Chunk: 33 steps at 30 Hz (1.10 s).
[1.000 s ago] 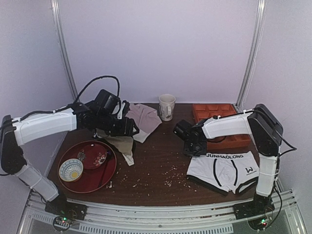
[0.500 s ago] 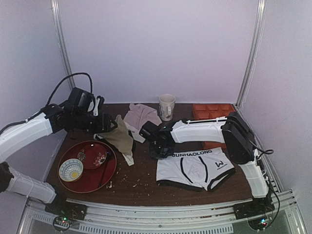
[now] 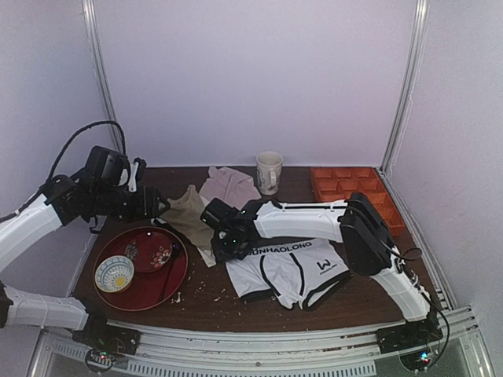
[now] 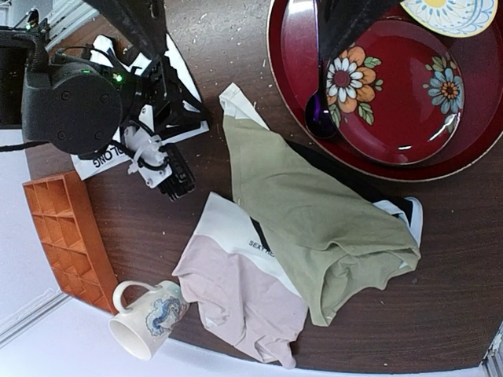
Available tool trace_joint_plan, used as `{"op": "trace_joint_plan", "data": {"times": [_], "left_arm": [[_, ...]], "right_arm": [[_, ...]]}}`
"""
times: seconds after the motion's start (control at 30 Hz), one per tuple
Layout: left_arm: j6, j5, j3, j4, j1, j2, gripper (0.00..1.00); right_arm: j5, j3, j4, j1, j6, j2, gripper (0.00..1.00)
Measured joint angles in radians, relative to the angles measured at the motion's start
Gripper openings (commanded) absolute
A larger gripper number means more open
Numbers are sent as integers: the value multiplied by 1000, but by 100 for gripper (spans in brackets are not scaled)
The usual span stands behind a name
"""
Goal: Roll the underwear
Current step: Move the underwear to the center of the board, then pick up the underwear from the center of the board.
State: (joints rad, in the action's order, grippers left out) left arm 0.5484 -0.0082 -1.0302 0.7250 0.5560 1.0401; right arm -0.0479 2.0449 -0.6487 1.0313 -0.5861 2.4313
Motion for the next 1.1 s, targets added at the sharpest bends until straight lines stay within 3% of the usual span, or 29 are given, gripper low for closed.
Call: {"op": "trace_joint_plan", "data": {"times": [0.37,0.7,0.97,1.1], "left_arm": [[40,54,13,-6,-1,13,89],[206,262,208,-182,15,88,86],[256,294,199,-315,154,274,80],[265,311,161,-378,174,415,75]], "right_arm": [[-39,-320,105,0,9,-290,28],[-143,-623,183,0,-42,-635,28],[-181,-733,181,0,-88,-660,28],[-190,-776,180,0,-111,-681,28]]}}
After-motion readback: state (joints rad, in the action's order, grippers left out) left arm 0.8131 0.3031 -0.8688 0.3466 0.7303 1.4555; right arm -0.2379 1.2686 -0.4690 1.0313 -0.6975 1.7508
